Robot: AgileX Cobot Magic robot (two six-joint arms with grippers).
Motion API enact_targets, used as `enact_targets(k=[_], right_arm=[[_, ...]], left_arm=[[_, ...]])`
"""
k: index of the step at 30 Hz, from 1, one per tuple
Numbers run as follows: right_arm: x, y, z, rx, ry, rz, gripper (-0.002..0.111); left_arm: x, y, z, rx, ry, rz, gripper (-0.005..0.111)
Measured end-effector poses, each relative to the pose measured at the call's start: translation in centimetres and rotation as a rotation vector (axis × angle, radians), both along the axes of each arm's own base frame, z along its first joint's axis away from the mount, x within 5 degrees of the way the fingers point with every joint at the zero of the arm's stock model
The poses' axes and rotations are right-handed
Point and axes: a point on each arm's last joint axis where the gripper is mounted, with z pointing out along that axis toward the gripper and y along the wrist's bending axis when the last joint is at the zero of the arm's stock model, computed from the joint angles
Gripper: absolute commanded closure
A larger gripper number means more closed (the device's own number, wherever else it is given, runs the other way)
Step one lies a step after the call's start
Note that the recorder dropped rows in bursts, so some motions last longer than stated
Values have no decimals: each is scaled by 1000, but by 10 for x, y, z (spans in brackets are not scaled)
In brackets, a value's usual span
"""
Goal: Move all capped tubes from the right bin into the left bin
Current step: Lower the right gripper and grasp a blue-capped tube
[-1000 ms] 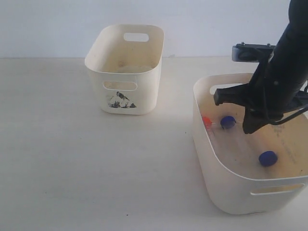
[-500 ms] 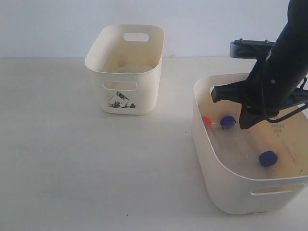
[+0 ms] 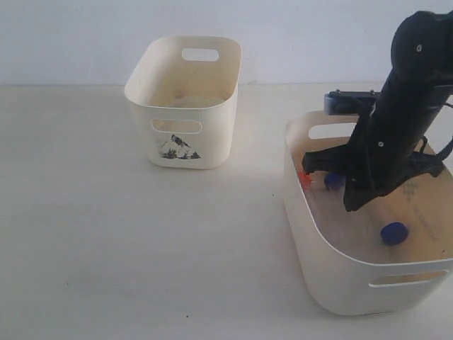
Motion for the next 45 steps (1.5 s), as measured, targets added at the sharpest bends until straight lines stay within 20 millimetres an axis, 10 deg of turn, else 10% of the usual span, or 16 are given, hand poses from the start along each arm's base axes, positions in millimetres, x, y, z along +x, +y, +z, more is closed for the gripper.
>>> enact_targets(k=[10,18,37,43,45], right_arm=[[6,1,-18,-6,17,9,105],[9,2,-17,-3,-21,31,55],[17,-4,-18,-71,-107,86,55],[20,-3,-54,-97,-8,81,56],[21,-2,-58,-97,9,64,74]], left_arm=[[0,0,0,0,0,0,102],[0,0,0,0,0,0,102],[0,0,0,0,0,0,102],[0,0,0,0,0,0,102],[0,0,0,0,0,0,102]])
